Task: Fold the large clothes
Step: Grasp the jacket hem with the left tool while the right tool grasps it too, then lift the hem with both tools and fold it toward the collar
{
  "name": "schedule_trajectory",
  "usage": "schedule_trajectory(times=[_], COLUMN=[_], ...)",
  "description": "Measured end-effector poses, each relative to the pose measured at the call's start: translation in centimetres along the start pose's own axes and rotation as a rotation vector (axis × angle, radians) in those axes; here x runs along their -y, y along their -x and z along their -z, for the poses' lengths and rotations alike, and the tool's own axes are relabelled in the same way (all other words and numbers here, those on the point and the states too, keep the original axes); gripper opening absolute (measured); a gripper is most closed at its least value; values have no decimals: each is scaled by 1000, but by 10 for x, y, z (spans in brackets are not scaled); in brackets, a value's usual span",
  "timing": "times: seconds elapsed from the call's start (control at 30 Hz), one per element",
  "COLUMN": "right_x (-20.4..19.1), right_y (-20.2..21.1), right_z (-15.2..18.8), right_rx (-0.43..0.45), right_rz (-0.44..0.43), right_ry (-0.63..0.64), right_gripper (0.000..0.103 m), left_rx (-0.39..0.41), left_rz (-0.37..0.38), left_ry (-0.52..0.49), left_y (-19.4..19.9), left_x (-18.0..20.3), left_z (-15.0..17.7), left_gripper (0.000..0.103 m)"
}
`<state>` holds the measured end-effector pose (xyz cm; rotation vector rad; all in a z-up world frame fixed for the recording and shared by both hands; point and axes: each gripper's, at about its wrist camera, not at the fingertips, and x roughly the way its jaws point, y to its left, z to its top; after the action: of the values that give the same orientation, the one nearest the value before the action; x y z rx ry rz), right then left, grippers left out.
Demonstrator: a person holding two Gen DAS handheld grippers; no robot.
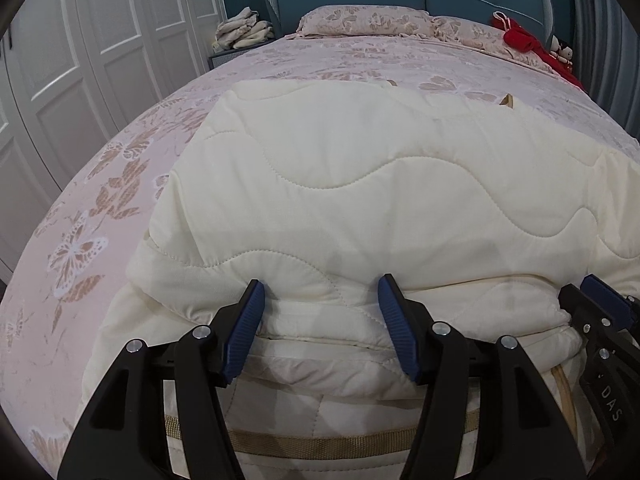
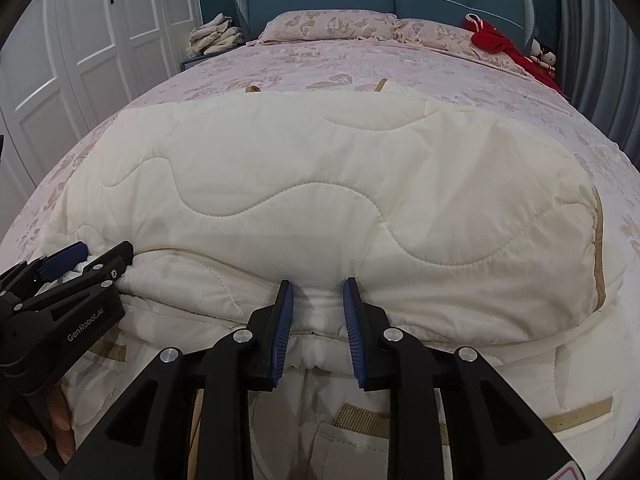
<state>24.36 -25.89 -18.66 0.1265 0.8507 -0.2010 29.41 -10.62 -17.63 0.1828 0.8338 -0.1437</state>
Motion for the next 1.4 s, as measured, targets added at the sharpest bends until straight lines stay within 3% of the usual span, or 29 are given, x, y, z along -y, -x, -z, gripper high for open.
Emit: schedule_trajectory(times=[0.67,0.73,0.83,0.9,0.97,1.03,1.2,1.4], right_x=[-10,-7,12,24,31,34,22,-18], right_y=[0,4,19,37,52,52,1,-89], right_z=[5,0,-13,-24,-43,-75,-148,-200], right_rx=[17,4,-38,-32,17,46,10,-94], right_rz=[7,-22,-142,-181,-203,-221,-306,-327], right_ry=[-2,-16,-80,-114,-118,-126,-173,-164], right_gripper=[23,25,34,42,48,56,56,56], left_rx=[27,19,-9,8,52,72,18,-103], left_rz=[-53,-23,122,187,198,198,251,230], left_ry=[-29,-12,55,92,109,152,326,357], left_y=[-2,1,19,36,45,41,-11,-93], left_x=[8,4,-20,-42,-58,-74,-104,-100], left_z=[2,0,-9,-21,-41,-69,-136,-172], left_gripper=[57,58,67,73,80,81,81,75])
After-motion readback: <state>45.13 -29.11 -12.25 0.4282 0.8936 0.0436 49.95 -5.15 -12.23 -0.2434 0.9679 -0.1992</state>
